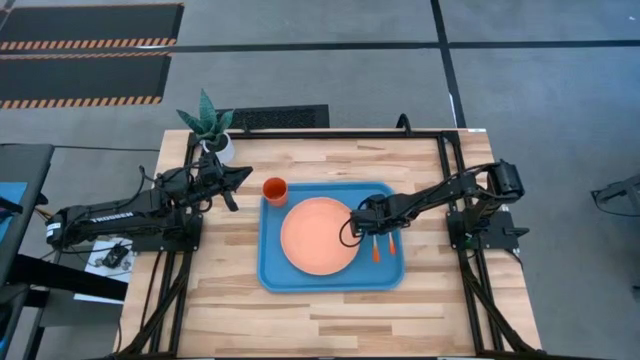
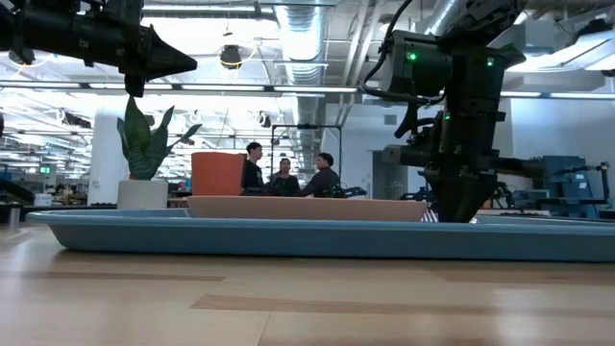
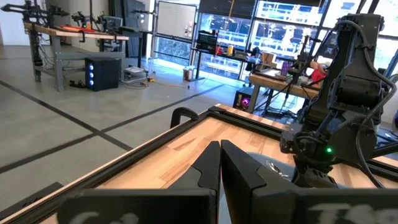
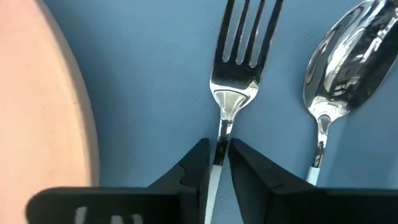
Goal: Pick and place plate/cup/fork/spoon on tray
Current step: Put the orange fork on the blue tray to the right of the orange plate, then return to Home Position
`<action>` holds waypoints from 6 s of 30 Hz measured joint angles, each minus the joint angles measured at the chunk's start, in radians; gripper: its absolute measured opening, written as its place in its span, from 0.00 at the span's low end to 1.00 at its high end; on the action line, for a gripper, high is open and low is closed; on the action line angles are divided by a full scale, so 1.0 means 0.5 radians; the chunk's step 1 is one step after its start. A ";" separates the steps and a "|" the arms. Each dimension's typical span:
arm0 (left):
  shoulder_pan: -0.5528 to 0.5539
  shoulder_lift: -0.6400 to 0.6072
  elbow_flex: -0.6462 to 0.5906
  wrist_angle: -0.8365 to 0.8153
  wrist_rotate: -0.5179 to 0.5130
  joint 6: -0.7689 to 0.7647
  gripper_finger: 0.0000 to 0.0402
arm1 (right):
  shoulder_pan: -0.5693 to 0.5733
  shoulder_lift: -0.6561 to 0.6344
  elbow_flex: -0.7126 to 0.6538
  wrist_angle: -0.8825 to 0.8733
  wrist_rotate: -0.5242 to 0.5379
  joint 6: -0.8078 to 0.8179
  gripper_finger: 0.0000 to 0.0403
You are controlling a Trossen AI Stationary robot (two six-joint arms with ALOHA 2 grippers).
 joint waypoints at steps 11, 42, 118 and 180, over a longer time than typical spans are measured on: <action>0.000 0.001 0.000 0.000 0.000 0.000 0.00 | 0.001 -0.001 0.003 0.008 -0.006 -0.020 0.47; 0.000 0.000 0.000 -0.038 0.000 -0.004 0.00 | -0.002 0.002 0.280 -0.440 0.045 -0.252 0.51; 0.042 0.000 -0.002 -0.157 0.005 0.035 0.00 | -1.188 -0.346 -0.336 0.830 -0.323 -2.910 0.04; 0.041 -0.205 -0.275 0.110 0.470 0.302 0.00 | -0.915 -2.799 -1.844 2.183 -0.862 -2.709 0.02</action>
